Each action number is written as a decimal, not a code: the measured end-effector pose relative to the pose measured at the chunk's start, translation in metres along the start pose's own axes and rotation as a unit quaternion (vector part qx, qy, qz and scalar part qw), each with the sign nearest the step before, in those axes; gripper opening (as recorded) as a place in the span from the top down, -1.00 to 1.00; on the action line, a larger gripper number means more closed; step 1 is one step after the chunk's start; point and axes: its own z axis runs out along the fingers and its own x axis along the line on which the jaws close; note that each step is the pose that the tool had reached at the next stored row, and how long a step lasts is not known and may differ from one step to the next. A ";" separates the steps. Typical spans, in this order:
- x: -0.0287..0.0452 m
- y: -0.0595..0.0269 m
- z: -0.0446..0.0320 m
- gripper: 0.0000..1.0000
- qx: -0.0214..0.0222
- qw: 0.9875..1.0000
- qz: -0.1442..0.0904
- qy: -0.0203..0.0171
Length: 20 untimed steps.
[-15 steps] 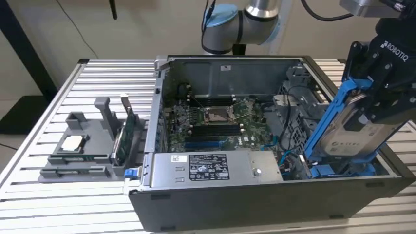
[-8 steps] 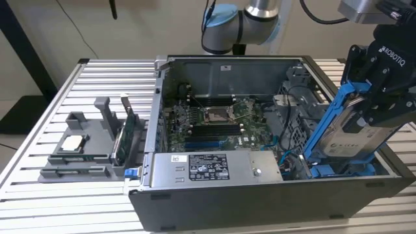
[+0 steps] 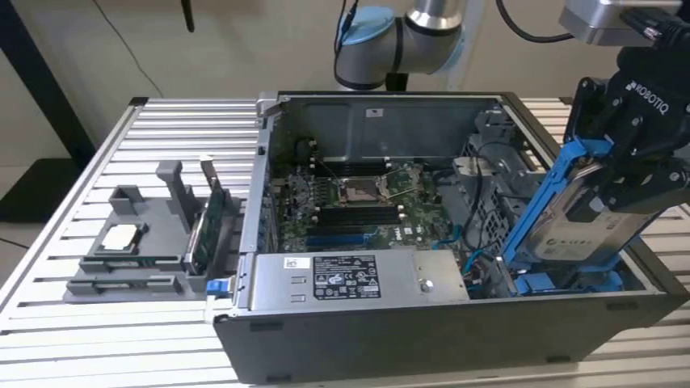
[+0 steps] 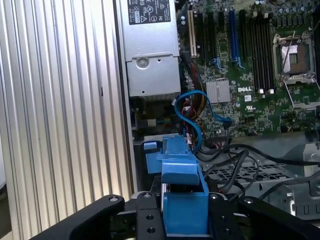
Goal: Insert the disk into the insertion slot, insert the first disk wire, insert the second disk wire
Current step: 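Insert the disk into the insertion slot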
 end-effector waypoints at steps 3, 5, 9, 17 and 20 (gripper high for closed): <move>-0.0001 -0.0004 0.0016 0.35 0.000 1.000 0.000 -0.003; -0.0003 -0.0021 0.0024 0.35 -0.001 1.000 0.000 -0.006; -0.0006 -0.0058 0.0049 0.35 -0.001 1.000 0.000 -0.006; -0.0010 -0.0105 0.0138 0.35 -0.002 1.000 -0.001 -0.006; -0.0010 -0.0108 0.0182 0.35 -0.002 1.000 -0.001 -0.006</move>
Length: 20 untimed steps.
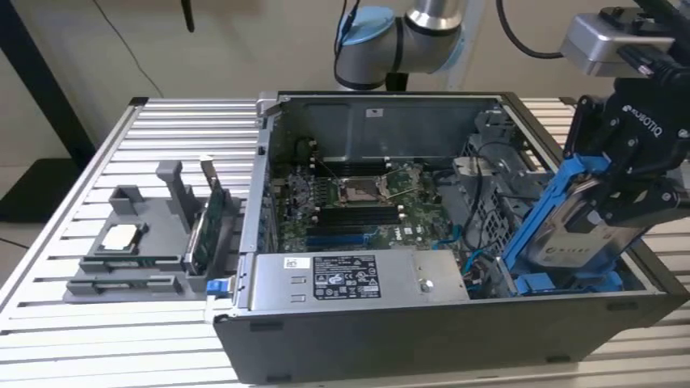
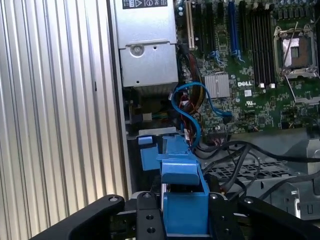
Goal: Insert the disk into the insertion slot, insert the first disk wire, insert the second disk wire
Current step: 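Insert the disk into the insertion slot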
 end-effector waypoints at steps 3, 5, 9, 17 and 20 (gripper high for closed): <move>0.0002 -0.0002 0.0051 0.35 -0.001 1.000 0.000 0.000; 0.0002 -0.0004 0.0087 0.35 -0.001 1.000 0.000 0.000; 0.0004 -0.0007 0.0158 0.35 -0.001 1.000 0.000 0.000; 0.0006 -0.0011 0.0248 0.35 -0.001 1.000 0.000 0.000; 0.0006 -0.0015 0.0257 0.32 -0.001 1.000 0.000 -0.001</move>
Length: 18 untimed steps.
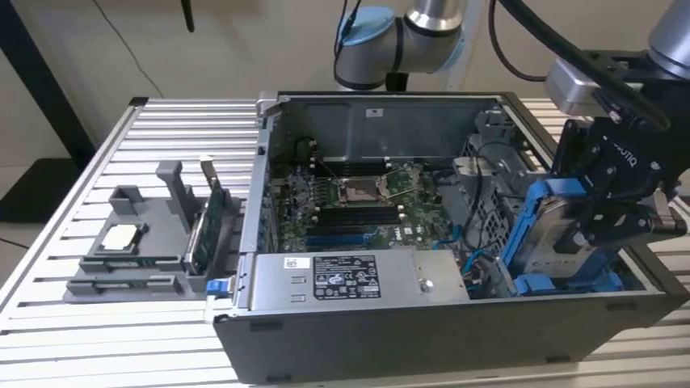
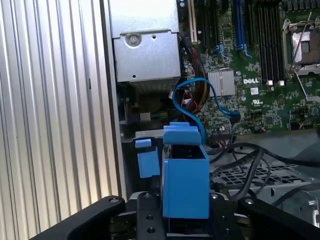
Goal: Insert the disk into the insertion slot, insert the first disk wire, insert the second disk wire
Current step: 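Insert the disk into the insertion slot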
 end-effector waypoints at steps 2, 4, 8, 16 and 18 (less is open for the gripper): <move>0.0001 0.0004 -0.0018 0.18 0.000 1.000 0.000 0.001; 0.0000 0.0005 -0.0031 0.18 0.000 1.000 0.000 0.001; 0.0000 0.0005 -0.0035 0.18 -0.001 1.000 0.000 0.001; -0.0001 0.0006 -0.0062 0.02 -0.001 1.000 0.000 0.001; -0.0001 0.0006 -0.0064 -0.01 -0.001 1.000 0.000 0.000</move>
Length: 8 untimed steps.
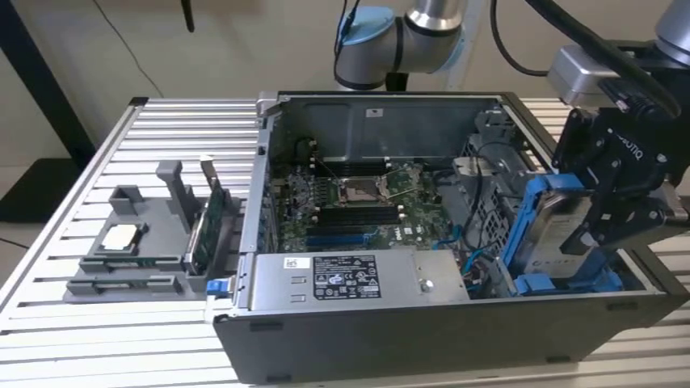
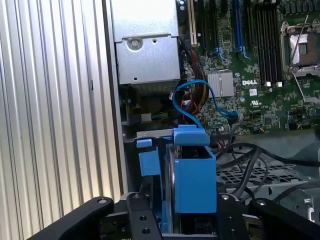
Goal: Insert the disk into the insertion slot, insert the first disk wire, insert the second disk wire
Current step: 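Insert the disk into the insertion slot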
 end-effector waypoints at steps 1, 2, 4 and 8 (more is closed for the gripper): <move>0.0000 0.0000 0.0000 -0.01 0.000 1.000 0.000 0.000; 0.0000 0.0000 0.0000 -0.13 0.000 1.000 0.000 0.000; 0.0000 0.0000 0.0000 -0.25 0.000 1.000 0.000 0.000; 0.0001 0.0001 -0.0008 -0.25 0.000 1.000 0.000 -0.001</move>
